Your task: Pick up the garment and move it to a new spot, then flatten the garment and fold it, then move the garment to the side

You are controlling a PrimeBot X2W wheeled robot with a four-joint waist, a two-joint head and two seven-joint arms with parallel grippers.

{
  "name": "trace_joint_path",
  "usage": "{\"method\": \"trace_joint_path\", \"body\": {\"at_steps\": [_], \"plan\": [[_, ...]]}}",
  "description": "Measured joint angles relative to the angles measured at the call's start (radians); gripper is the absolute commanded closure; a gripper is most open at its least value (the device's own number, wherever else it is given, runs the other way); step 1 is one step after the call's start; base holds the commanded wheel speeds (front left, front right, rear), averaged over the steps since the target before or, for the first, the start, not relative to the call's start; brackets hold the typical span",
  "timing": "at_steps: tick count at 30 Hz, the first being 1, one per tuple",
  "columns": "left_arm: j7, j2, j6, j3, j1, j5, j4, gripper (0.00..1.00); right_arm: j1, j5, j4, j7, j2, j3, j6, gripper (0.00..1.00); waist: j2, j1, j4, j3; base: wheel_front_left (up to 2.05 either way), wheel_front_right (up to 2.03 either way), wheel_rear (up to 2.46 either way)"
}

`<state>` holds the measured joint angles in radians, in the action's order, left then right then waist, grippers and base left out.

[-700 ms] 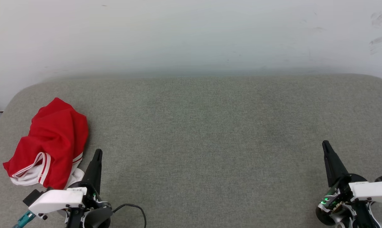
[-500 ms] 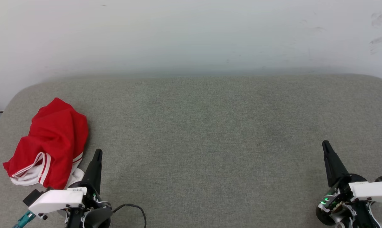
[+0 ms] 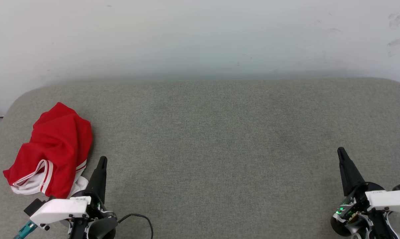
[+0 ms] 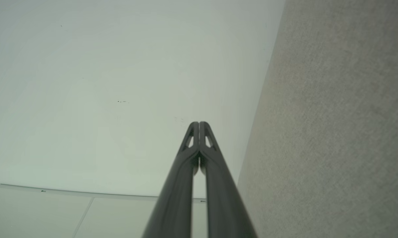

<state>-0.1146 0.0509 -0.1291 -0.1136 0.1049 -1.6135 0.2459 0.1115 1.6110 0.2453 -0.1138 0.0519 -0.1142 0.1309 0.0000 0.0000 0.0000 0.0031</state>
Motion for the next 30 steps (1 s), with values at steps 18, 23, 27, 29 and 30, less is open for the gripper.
{"method": "trace_joint_path", "body": {"at_steps": [18,23,27,29,30], "plan": [[0.000,0.000,0.000,0.000,0.000,0.000,0.000,1.00,0.000,0.000,0.000,0.000,0.000,0.000,0.000,1.00,0.0000,0.0000,0.000,0.000,0.00,0.00,0.00],[0.000,0.000,0.000,0.000,0.000,0.000,0.000,1.00,0.000,0.000,0.000,0.000,0.000,0.000,0.000,1.00,0.0000,0.0000,0.000,0.000,0.00,0.00,0.00],[0.000,0.000,0.000,0.001,0.000,0.000,0.000,1.00,0.000,0.000,0.000,0.000,0.000,0.000,0.000,1.00,0.0000,0.0000,0.000,0.000,0.00,0.00,0.00],[0.000,0.000,0.000,0.000,0.000,0.000,0.000,1.00,0.000,0.000,0.000,0.000,0.000,0.000,0.000,1.00,0.0000,0.0000,0.000,0.000,0.00,0.00,0.00],[0.000,0.000,0.000,0.000,0.000,0.000,0.000,1.00,0.000,0.000,0.000,0.000,0.000,0.000,0.000,1.00,0.0000,0.0000,0.000,0.000,0.00,0.00,0.00]]}}
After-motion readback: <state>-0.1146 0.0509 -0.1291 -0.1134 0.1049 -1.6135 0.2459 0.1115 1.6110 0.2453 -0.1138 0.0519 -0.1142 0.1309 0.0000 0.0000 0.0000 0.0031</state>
